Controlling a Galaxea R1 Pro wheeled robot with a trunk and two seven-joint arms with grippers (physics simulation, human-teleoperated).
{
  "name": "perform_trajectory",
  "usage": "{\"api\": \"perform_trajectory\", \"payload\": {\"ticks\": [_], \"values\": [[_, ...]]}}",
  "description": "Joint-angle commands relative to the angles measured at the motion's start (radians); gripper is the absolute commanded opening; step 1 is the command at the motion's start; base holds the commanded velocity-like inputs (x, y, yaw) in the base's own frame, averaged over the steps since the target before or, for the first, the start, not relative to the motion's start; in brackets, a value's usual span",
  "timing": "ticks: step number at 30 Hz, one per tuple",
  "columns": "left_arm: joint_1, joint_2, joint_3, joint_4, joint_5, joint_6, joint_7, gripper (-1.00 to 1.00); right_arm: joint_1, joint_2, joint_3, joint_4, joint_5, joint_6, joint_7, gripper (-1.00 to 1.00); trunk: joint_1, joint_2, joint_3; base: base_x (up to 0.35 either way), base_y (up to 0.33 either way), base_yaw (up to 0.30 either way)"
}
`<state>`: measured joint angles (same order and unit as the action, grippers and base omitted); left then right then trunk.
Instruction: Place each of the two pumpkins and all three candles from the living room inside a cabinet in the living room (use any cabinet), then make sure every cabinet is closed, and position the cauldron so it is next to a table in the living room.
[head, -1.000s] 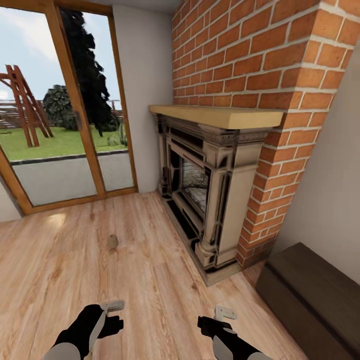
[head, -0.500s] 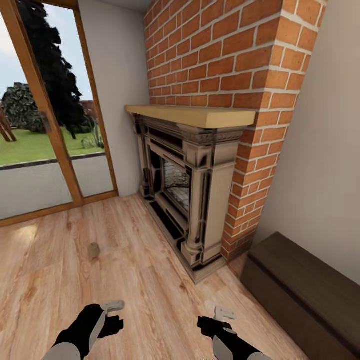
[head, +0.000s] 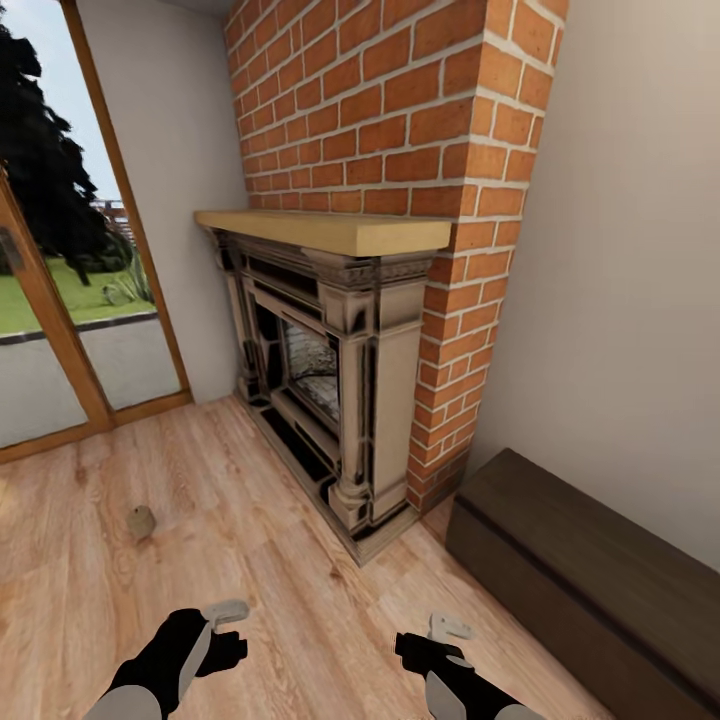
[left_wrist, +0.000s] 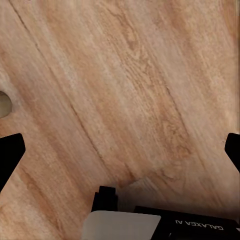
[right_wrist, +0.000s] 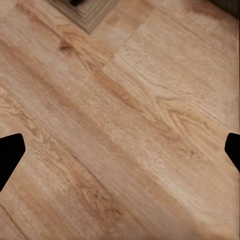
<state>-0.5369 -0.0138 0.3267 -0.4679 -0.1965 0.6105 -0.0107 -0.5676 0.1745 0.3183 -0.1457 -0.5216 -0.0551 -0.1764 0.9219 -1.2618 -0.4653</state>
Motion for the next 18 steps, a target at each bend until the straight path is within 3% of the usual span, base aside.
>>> {"api": "perform_trajectory", "payload": {"ticks": [1, 18], "values": [[0.000, 0.000, 0.000, 0.000, 0.000, 0.000, 0.000, 1.00, 0.000, 0.000, 0.000, 0.000, 0.000, 0.000, 0.000, 1.00, 0.000, 0.000, 0.000, 0.000, 0.000, -0.281], [0.000, 0.000, 0.000, 0.000, 0.000, 0.000, 0.000, 1.00, 0.000, 0.000, -0.001, 0.000, 0.000, 0.001, 0.000, 1.00, 0.000, 0.000, 0.000, 0.000, 0.000, -0.281]]}}
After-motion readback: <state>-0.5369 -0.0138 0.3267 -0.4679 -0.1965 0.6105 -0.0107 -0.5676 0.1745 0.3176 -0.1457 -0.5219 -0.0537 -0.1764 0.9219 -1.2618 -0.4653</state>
